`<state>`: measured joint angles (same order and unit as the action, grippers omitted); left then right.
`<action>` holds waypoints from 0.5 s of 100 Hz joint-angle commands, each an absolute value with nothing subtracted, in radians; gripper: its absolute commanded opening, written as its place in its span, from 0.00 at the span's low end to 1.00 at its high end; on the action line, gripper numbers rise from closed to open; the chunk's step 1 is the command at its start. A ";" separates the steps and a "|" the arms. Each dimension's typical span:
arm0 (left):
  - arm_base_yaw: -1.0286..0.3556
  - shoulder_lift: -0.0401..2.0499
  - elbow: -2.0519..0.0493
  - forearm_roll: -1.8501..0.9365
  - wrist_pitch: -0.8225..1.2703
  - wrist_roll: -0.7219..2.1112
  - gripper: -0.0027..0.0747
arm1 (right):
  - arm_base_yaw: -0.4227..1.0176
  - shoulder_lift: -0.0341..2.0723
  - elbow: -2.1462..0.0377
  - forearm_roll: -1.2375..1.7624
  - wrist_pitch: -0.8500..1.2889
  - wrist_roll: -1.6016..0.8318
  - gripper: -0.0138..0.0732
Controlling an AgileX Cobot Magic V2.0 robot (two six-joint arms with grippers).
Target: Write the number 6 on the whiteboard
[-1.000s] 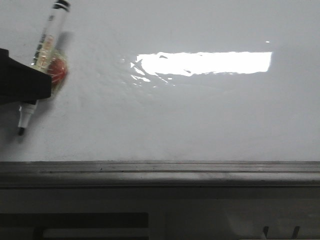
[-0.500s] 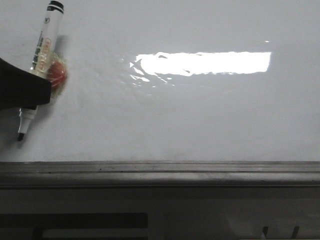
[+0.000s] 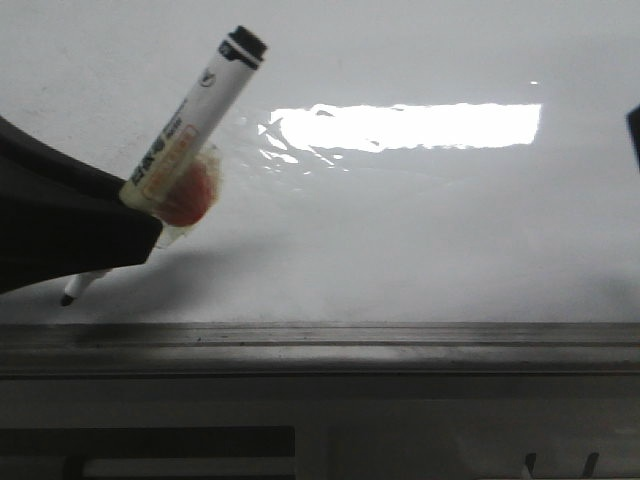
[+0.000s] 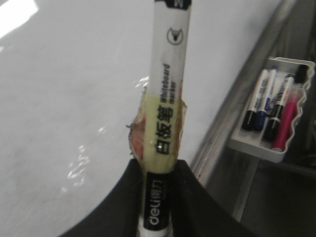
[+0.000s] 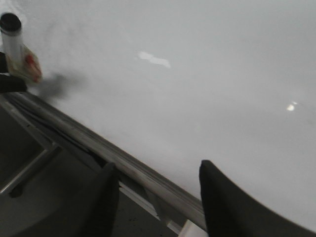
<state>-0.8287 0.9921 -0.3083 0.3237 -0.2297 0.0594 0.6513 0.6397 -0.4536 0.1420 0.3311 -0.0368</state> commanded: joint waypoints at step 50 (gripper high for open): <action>-0.865 0.978 -0.332 0.457 -0.347 0.075 0.01 | 0.974 1.015 -0.675 0.070 0.007 -0.041 0.56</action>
<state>-0.8592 0.9921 -0.3083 0.4650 -0.2702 0.0744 0.9700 0.9835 -0.6108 0.0830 0.1018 -0.0368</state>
